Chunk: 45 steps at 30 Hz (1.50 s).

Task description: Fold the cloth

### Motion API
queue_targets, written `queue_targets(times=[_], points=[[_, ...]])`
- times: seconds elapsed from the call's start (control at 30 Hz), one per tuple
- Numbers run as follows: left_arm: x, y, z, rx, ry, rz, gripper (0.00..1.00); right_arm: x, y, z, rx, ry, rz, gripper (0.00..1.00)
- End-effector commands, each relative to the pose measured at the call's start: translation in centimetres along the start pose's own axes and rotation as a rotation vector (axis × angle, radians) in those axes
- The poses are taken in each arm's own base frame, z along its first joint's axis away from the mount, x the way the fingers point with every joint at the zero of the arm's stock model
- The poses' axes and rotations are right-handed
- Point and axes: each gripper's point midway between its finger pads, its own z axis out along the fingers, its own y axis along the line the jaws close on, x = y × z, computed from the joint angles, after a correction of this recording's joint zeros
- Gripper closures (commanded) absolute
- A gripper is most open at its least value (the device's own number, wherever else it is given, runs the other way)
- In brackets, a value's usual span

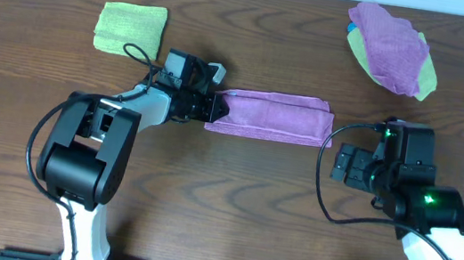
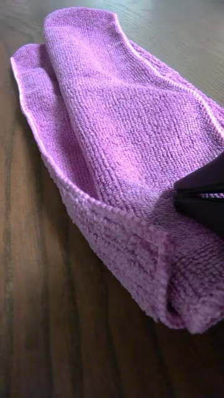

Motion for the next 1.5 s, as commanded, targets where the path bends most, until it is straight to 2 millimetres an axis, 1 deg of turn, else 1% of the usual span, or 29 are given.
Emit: queue_targets(times=[0.0, 0.2, 0.33, 0.47, 0.53, 0.6, 0.7, 0.77, 0.83, 1.1, 1.23, 1.3, 1.37, 1.43, 1.47], points=[[-0.1, 0.4, 0.3, -0.015, 0.005, 0.026, 0.94, 0.6, -0.1, 1.2, 0.007, 0.025, 0.02, 0.04], [-0.1, 0.4, 0.3, -0.013, 0.005, 0.026, 0.94, 0.4, 0.4, 5.5, -0.011, 0.031, 0.11, 0.08], [-0.1, 0.4, 0.3, -0.012, 0.005, 0.026, 0.94, 0.5, -1.0, 8.2, 0.006, 0.077, 0.17, 0.09], [0.0, 0.3, 0.3, -0.01, 0.006, 0.025, 0.94, 0.2, -1.6, 10.8, -0.074, 0.118, 0.254, 0.11], [0.0, 0.3, 0.3, -0.01, 0.006, 0.025, 0.94, -0.3, -1.2, 11.7, -0.137, 0.119, 0.281, 0.11], [0.0, 0.3, 0.3, -0.01, 0.006, 0.026, 0.94, -1.2, 0.0, 12.6, -0.242, 0.109, 0.292, 0.1], [0.0, 0.3, 0.3, -0.01, 0.006, 0.026, 0.94, -2.0, 1.1, 13.3, -0.322, 0.092, 0.287, 0.1], [0.0, 0.3, 0.3, -0.01, 0.006, 0.026, 0.94, -2.5, 2.3, 13.8, -0.399, 0.083, 0.283, 0.09], [0.0, 0.3, 0.3, -0.01, 0.006, 0.026, 0.94, -2.5, 2.5, 14.5, -0.411, 0.089, 0.308, 0.09], [0.0, 0.3, 0.3, -0.01, 0.007, 0.025, 0.94, -1.2, 3.3, 17.0, -0.471, 0.156, 0.358, 0.07], [0.0, 0.3, 0.3, -0.01, 0.007, 0.025, 0.94, -0.6, 3.8, 18.0, -0.513, 0.197, 0.416, 0.06], [0.0, 0.3, 0.3, -0.01, 0.007, 0.025, 0.94, 0.0, 4.0, 18.5, -0.527, 0.229, 0.447, 0.06], [0.0, 0.3, 0.3, -0.01, 0.007, 0.024, 0.94, 1.2, 4.2, 18.6, -0.534, 0.285, 0.475, 0.07], [0.0, 0.4, 0.3, -0.01, 0.009, 0.023, 0.94, 2.3, 4.0, 18.7, -0.509, 0.33, 0.493, 0.08], [0.0, 0.4, 0.3, -0.01, 0.009, 0.023, 0.94, 3.0, 3.6, 18.8, -0.474, 0.355, 0.503, 0.08]])
